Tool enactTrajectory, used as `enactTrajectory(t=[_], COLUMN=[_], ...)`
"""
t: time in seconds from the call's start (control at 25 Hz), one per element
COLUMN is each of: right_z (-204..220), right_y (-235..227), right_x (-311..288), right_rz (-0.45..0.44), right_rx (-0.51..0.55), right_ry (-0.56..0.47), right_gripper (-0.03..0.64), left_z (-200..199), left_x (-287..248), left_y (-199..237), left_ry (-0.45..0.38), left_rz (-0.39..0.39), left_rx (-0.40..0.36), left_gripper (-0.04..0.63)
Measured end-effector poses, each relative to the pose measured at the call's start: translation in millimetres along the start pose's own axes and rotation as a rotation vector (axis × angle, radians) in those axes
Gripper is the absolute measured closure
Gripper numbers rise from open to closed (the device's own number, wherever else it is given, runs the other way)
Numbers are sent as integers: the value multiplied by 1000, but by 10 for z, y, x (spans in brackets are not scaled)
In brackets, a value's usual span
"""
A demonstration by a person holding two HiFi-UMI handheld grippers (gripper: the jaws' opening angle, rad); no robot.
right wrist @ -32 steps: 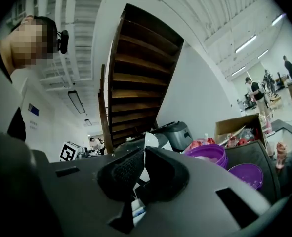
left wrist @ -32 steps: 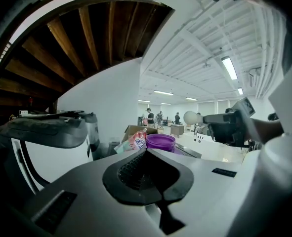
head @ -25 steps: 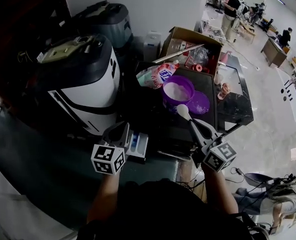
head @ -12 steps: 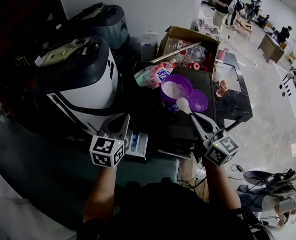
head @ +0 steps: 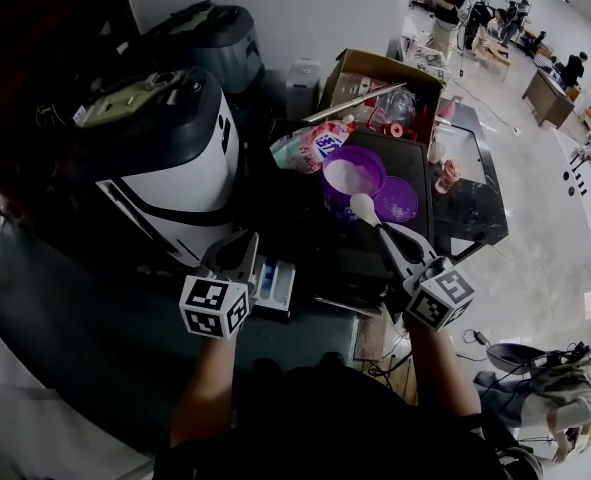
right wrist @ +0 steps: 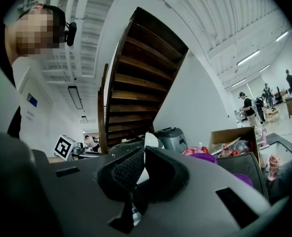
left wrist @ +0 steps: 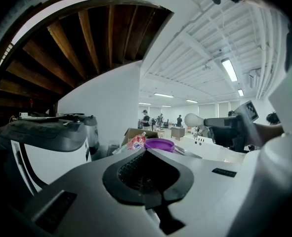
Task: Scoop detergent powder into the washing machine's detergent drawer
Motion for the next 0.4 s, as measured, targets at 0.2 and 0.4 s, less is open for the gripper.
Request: enactTrajectory(t=[0.2, 0.4], right_z=[64, 103], right_y=[10, -49], right_x=[21, 73], right_rz=[-19, -16], right_rx=[-22, -9], right_ry=[4, 23], right_gripper=[597, 597], left_z=[38, 45], left_x=[-13, -49], left_y=[-34, -86], left_ry=[13, 17], left_rz=[-8, -11], left_rx=[0, 3], left_gripper=[588, 588])
Point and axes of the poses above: the fingertips, and each gripper's own axes: x backward along the fingers, y to its left, z out of its underside, the point moved 2 cm from there along x, backward along the fingers, and after that the axes turned 5 degrees about y, right-handed, at the moved point
